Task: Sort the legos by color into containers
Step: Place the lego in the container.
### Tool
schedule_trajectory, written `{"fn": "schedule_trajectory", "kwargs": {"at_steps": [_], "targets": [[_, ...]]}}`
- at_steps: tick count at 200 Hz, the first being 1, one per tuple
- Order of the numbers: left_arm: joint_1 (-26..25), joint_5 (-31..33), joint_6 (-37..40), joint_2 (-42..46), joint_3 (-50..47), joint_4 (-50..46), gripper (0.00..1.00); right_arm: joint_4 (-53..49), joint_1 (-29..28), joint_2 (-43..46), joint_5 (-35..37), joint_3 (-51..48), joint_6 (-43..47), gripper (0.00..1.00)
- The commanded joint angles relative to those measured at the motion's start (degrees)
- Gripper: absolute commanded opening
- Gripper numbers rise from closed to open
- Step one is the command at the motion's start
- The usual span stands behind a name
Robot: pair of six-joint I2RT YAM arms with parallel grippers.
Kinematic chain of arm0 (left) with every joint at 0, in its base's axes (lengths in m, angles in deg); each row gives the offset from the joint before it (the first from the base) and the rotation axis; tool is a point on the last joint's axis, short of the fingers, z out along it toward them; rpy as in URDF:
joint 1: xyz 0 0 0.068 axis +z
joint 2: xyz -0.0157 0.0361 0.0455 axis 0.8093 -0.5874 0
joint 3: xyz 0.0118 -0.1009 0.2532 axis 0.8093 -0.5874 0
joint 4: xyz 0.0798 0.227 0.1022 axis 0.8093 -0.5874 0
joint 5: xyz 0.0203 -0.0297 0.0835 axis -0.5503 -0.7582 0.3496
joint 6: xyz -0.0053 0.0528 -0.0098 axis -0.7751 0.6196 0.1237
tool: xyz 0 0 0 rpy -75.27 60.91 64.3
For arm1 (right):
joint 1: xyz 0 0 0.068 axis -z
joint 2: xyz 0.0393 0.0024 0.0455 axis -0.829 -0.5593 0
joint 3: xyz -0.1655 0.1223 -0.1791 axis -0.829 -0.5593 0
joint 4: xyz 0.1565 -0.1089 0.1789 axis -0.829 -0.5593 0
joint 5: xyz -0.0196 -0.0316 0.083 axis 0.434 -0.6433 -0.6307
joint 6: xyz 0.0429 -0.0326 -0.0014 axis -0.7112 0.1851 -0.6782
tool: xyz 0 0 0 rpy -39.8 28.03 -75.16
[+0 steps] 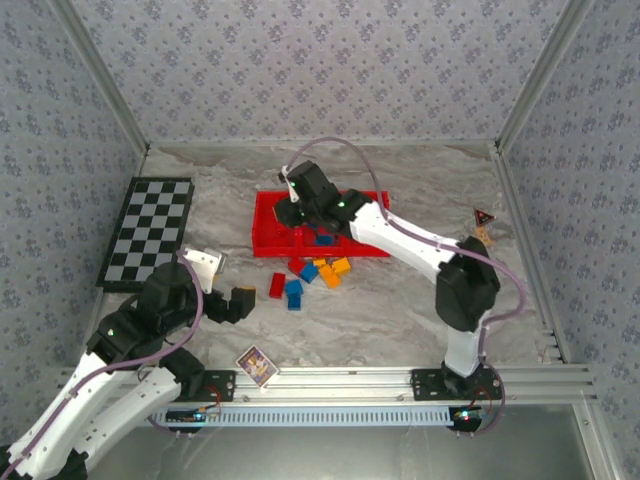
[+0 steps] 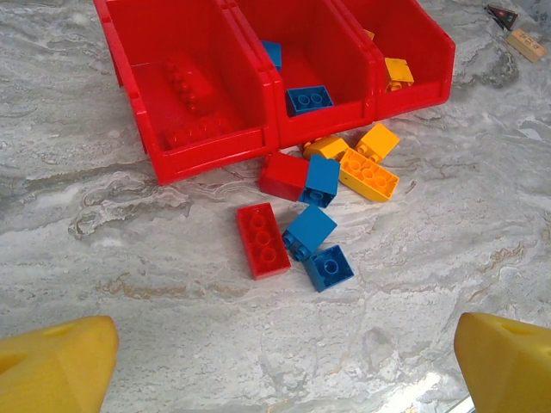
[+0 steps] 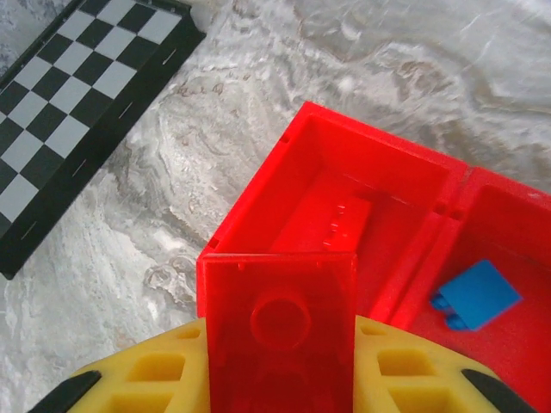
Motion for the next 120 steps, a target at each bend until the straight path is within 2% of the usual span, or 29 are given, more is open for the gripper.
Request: {"fn": "schedule_trajectory", "kwargs": {"at_steps": [1, 40, 84, 100, 120], "targets": [[0.26, -0.40, 0.36, 0.74, -0.23, 0.71, 1.00, -3.00, 2.07, -5.22, -7.17, 7.19, -2.36, 0.24], [0.20, -0.38, 0.35, 0.96, -0.26, 0.79, 1.00, -3.37, 3.64, -13.85, -12.30, 13.95, -4.04, 0.26], [0.20, -0.42, 0.37, 0.83, -0.21, 0.82, 1.00, -5.00, 4.27, -19.01, -14.61, 18.51, -5.05, 0.38], [0.21, -0.42, 0.37, 0.87, -0.27, 0.84, 1.00, -5.23, 4.58, -20.04, -15.21, 19.54, -5.56, 0.46], [0.23, -0.29, 0.38, 0.78, -0.30, 0.80, 1.00, -5.62, 4.65, -20.43, -15.13, 20.39, -5.92, 0.61]]}}
